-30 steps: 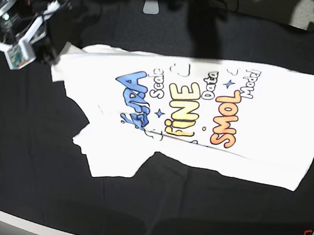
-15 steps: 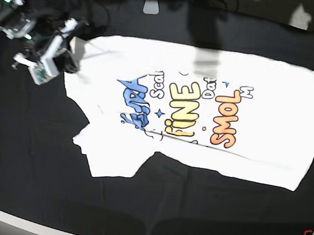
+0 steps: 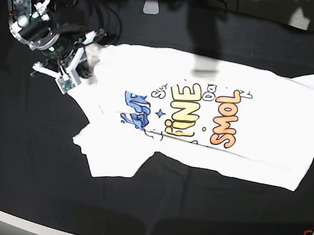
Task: Layout the t-shirt on the table in an organized manner, then fold the t-shirt properly
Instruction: 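Grasp the t-shirt edge with the right gripper near the sleeve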
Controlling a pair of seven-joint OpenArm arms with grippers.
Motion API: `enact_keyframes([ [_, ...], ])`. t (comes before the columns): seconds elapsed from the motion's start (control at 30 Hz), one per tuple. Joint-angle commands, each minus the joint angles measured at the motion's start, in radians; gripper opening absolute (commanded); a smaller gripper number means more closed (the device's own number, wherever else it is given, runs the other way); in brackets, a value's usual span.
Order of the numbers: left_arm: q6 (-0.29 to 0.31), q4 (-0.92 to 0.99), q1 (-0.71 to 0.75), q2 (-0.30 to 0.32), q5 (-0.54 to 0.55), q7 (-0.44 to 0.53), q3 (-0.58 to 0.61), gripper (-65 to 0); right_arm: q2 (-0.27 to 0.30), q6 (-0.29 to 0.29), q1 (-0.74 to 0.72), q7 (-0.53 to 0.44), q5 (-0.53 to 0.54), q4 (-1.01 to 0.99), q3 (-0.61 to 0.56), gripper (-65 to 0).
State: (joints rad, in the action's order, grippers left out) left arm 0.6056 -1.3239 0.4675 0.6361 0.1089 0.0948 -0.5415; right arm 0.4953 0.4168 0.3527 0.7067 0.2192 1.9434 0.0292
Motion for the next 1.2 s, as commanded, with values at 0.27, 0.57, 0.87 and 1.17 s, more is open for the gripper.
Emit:
enact_keyframes([
  [0.27,-0.010,-0.013,-0.030,0.024,0.015,0.018,0.064,-65.0,0.012,-0.085,-0.009,-0.021,-0.093,0.013,0.060,-65.0],
  [0.57,-0.010,-0.013,-0.060,0.024,-0.013,0.003,0.064,-62.1,0.012,-0.085,-0.009,-0.022,-0.085,0.013,0.061,-55.9],
  [0.87,-0.049,-0.014,-0.060,0.024,-0.014,0.003,0.064,-43.2,0.012,-0.106,-0.009,-0.037,-0.086,0.013,0.063,-41.0],
  [1.17,-0.093,-0.114,-0.058,0.024,0.026,0.001,0.050,-43.3,0.014,-0.172,-0.018,-0.092,-0.095,0.037,0.086,-41.0],
])
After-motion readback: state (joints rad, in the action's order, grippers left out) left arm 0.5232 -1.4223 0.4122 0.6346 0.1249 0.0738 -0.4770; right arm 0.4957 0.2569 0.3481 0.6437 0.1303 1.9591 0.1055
